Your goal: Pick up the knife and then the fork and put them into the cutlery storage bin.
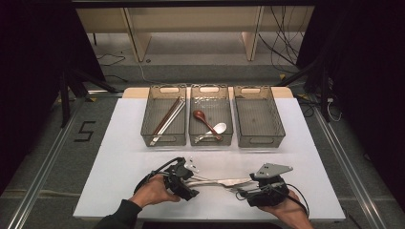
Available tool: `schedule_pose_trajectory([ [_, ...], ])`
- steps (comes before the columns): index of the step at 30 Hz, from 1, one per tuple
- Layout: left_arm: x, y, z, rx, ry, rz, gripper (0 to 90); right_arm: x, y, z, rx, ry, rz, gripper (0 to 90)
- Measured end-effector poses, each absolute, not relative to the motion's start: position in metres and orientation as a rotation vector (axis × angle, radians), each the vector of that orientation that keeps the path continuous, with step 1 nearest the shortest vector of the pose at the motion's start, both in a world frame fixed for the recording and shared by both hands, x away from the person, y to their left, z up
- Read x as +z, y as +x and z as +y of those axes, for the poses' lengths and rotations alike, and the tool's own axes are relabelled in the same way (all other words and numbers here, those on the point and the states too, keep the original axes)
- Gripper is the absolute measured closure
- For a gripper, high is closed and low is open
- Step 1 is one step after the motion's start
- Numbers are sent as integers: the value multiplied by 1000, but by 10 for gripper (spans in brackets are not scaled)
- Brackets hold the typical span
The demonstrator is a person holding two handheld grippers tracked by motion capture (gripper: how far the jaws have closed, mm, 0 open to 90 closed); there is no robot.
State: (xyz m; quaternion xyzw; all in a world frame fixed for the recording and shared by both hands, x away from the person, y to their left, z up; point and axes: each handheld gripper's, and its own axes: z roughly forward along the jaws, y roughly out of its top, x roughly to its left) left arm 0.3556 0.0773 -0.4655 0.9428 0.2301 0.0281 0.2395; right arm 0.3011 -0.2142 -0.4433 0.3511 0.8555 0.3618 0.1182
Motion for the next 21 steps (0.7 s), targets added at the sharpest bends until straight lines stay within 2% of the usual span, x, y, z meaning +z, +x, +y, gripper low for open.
schedule_pose_trajectory([
  [5,-466,358,74,53,2608,616,381,-444,301,-219,1063,1046,2495,317],
  [21,-466,359,65,116,2672,522,520,-444,298,-223,1074,1060,2481,315],
])
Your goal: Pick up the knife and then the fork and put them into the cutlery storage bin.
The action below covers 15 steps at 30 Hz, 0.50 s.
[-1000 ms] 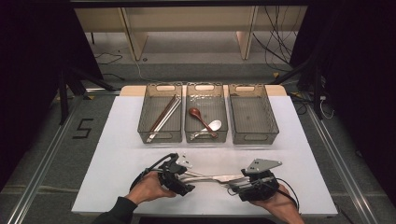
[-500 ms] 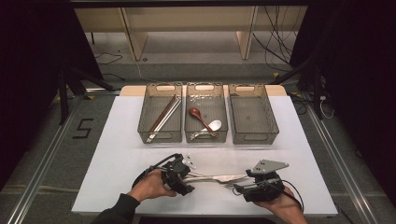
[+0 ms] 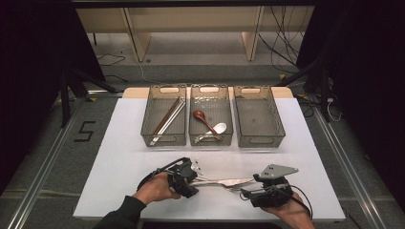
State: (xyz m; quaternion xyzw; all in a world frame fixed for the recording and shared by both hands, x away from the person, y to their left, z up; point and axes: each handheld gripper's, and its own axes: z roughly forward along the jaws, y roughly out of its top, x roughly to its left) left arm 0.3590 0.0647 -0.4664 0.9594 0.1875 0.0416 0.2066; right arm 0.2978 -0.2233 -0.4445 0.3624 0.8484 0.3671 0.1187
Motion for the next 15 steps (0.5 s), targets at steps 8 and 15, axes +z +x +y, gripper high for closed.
schedule_pose_trajectory([
  [8,-464,364,52,96,2718,459,578,-444,297,-224,1075,1058,2483,315],
  [15,-462,369,42,65,2756,430,579,-444,297,-224,1075,1055,2483,316],
])
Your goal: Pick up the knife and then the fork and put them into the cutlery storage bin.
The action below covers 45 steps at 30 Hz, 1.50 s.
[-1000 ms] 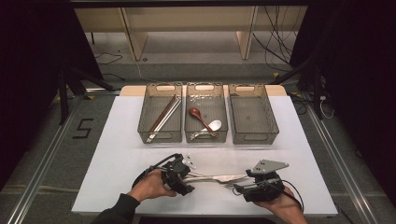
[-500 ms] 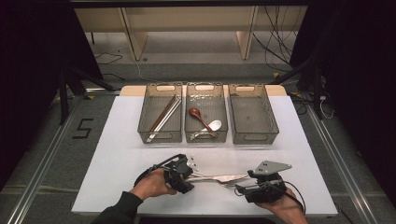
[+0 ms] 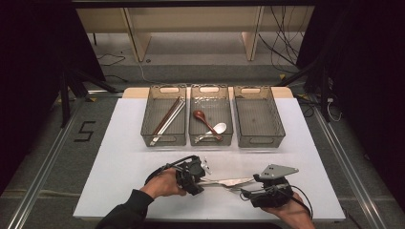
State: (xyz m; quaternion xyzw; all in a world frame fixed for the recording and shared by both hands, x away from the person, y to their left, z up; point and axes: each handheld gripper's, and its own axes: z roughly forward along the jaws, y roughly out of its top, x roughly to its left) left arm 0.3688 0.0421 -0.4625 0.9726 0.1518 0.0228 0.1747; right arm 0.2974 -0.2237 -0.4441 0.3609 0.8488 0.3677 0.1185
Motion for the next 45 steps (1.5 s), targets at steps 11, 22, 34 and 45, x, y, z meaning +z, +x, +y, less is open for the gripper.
schedule_pose_trajectory([
  [11,-461,371,36,65,2775,425,693,-444,297,-223,1072,1055,2481,316],
  [22,-462,368,34,70,2776,401,746,-443,297,-224,1072,1061,2475,317],
  [34,-462,366,34,92,2763,404,766,-442,297,-222,1077,1053,2473,317],
  [45,-462,366,39,46,2696,430,773,-440,296,-222,1093,1040,2458,317],
])
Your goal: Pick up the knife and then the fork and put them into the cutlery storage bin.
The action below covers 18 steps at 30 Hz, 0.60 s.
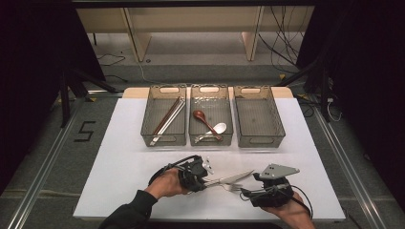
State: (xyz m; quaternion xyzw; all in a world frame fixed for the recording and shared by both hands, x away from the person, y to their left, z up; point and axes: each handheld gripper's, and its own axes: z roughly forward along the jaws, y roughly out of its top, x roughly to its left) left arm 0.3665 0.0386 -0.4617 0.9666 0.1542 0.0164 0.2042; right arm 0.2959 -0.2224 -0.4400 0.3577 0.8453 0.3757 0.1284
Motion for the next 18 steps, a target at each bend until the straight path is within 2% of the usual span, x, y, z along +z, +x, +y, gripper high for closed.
schedule_pose_trajectory([
  [18,-456,363,39,65,2695,433,775,-440,295,-219,1097,1025,2464,317],
])
